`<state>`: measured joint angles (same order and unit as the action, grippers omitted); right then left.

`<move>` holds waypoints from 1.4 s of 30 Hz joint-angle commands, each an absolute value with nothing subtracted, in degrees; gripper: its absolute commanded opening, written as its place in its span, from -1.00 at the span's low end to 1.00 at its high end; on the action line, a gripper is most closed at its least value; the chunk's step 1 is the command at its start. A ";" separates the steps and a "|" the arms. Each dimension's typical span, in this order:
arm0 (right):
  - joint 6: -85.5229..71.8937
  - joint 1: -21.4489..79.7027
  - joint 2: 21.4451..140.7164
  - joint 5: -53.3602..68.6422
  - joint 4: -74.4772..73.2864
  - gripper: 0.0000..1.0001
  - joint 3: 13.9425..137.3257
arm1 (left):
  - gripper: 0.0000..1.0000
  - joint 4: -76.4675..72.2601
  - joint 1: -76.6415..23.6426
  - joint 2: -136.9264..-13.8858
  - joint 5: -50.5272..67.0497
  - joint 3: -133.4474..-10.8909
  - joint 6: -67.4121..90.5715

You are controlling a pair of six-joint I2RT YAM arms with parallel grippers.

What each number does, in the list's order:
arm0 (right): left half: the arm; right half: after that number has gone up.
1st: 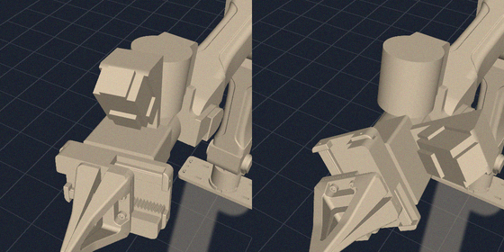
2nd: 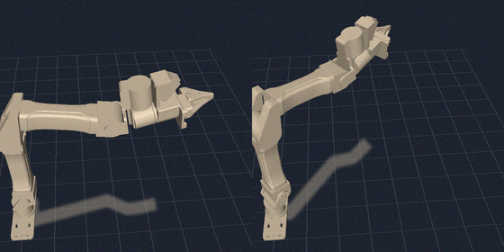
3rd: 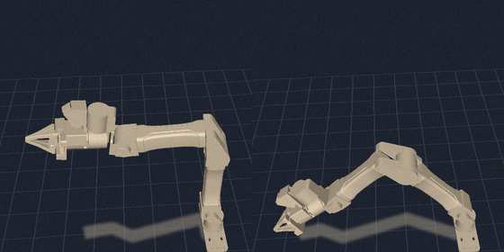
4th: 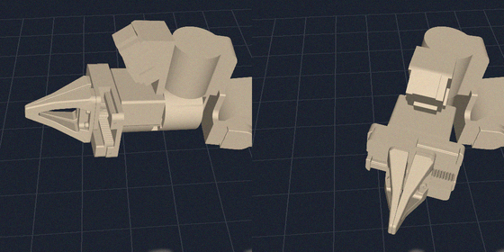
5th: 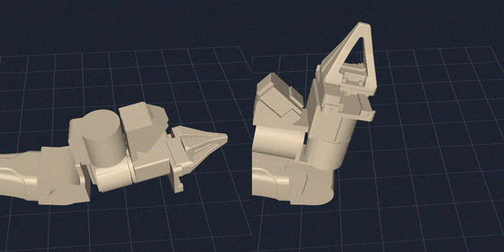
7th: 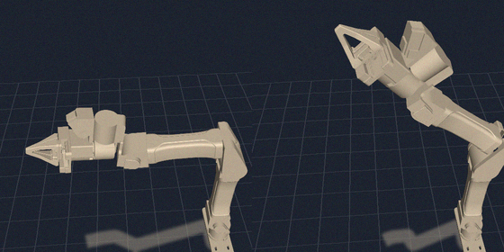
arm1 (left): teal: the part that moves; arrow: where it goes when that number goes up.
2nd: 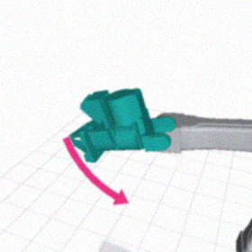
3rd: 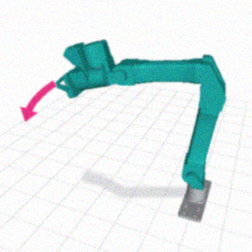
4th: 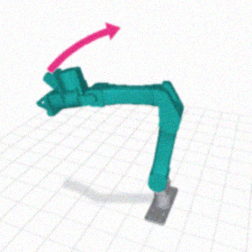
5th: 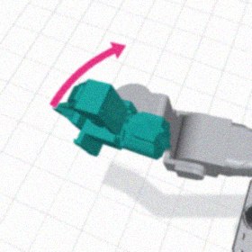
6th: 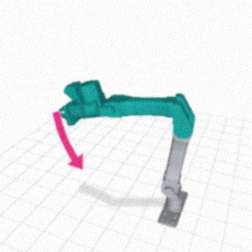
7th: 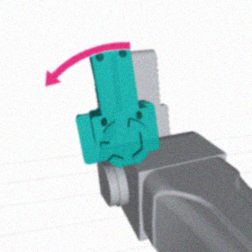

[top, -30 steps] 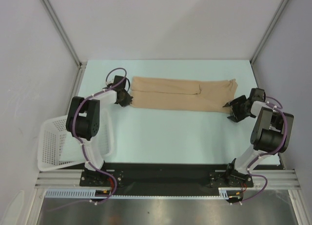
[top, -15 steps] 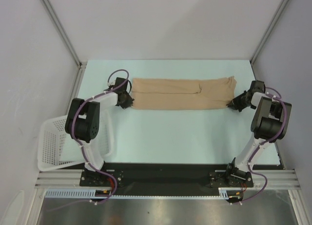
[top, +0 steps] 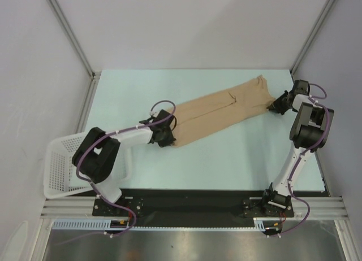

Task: Fold and stack the t-shirts
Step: Fold the tshirt

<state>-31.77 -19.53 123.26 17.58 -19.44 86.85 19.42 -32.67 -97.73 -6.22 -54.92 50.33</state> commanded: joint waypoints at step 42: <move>-25.05 -15.73 130.95 24.34 -28.92 0.62 103.26 | 0.60 35.60 -21.54 -99.66 21.97 -69.88 9.58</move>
